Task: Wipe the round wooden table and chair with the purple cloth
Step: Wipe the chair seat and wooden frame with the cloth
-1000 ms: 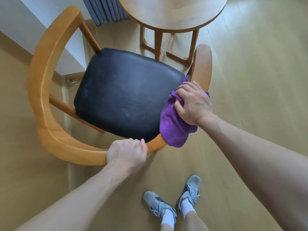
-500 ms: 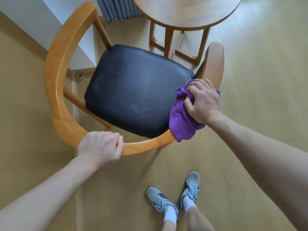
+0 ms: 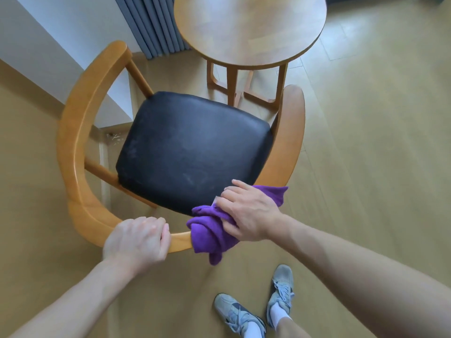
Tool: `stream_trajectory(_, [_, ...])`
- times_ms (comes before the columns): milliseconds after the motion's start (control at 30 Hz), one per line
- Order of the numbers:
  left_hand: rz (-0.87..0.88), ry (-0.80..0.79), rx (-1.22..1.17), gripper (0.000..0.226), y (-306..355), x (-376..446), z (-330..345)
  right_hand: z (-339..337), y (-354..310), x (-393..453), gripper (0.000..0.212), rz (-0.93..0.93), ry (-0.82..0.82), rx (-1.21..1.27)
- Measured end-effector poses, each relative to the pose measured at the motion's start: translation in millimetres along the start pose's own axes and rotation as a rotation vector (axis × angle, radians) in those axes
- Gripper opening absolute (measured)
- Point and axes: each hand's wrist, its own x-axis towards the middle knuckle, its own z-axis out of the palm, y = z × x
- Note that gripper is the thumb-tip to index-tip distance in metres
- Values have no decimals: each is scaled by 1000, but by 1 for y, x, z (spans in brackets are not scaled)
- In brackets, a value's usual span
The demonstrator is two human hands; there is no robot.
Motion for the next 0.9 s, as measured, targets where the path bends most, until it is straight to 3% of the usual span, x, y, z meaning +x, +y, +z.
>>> stream_trajectory(100, [2,27,-7,48,-1,-1,1,-4,30,-6,34,-59,93,-24])
stream_trajectory(267, [7,49,-14,50,-2,-3,3,3,39,-12,30,125,315,73])
stream_trajectory(400, [28,59,-37,51,-1,-5,4,13,-3,-6,36,612,545,264])
stream_trajectory(467, [38,78,-35,51,-1,-4,3,19,-38,4,37,780,545,303])
stream_trajectory(533, [44,87,-32,50,-1,-3,2,25,-65,11,31,727,441,261])
stream_trajectory(600, [52,82,-28,47,0,-4,1,27,-75,13,27,552,343,197])
stream_trajectory(767, [47,69,-2,46,-1,-4,0,7,-27,9,44,38,-33,31])
stream_trajectory(900, [37,60,-17,50,-2,-4,2,-2,8,6,41,9,-18,8])
